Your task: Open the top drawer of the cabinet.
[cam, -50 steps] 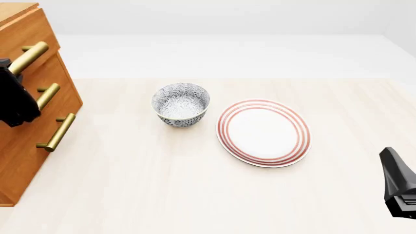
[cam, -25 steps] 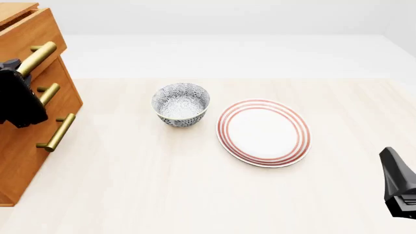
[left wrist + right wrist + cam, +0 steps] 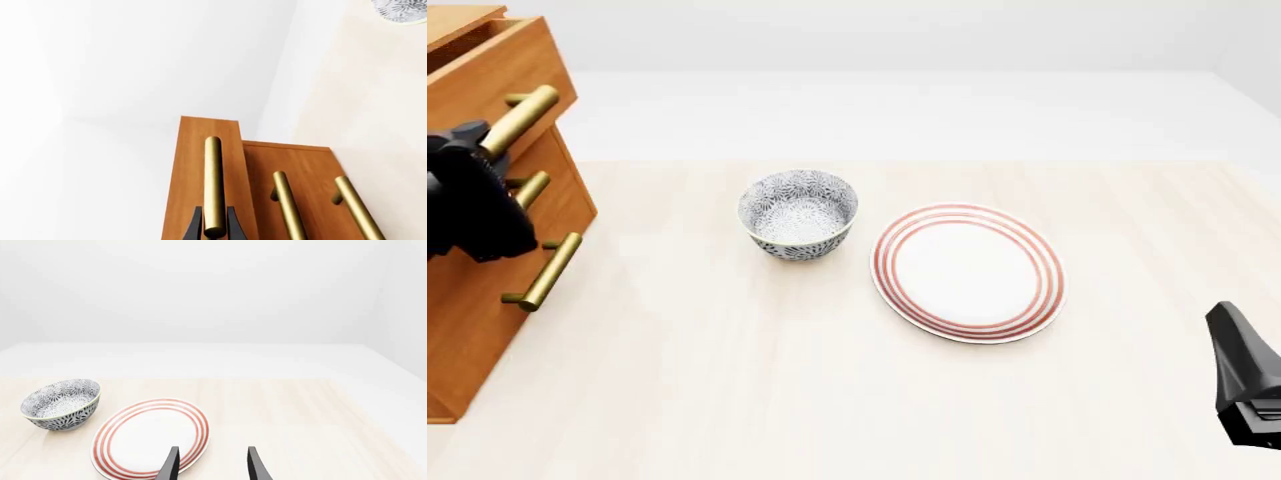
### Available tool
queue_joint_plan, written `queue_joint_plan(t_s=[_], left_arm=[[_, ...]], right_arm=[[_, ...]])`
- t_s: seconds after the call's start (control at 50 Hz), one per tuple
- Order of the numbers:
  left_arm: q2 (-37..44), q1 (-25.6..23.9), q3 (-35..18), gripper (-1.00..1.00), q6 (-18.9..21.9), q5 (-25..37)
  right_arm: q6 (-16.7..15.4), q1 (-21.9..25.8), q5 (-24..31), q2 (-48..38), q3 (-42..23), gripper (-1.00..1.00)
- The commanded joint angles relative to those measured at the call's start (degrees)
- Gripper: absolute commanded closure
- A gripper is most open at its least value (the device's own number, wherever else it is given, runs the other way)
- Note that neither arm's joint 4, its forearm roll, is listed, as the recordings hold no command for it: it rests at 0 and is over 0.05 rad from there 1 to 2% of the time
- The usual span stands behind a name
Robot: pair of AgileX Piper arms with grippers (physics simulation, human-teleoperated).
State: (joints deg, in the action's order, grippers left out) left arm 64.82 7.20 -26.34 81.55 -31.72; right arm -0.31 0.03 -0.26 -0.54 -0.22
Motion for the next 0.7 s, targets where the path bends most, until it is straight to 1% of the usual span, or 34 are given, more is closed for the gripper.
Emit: queue_joint_plan(t_s=[0.02, 0.24, 0.54, 0.7], left_arm=[[-0.5, -2.2, -0.1, 1.00, 0.7, 0.2], [0.1, -4.1, 1.6, 1.00, 1.3, -1.5], [-3.8, -5.5, 2.4, 1.00, 1.5, 1.0], [-4.4, -6.2, 4.3, 1.00, 2.5, 0.3]], right_arm=[[0.1, 0.0, 0.1, 0.1, 0.0, -1.00], [0.1, 0.0, 0.1, 0.1, 0.0, -1.00], [0.1, 0.0, 0.1, 0.1, 0.0, -1.00], [0.1, 0.0, 0.1, 0.1, 0.0, -1.00]])
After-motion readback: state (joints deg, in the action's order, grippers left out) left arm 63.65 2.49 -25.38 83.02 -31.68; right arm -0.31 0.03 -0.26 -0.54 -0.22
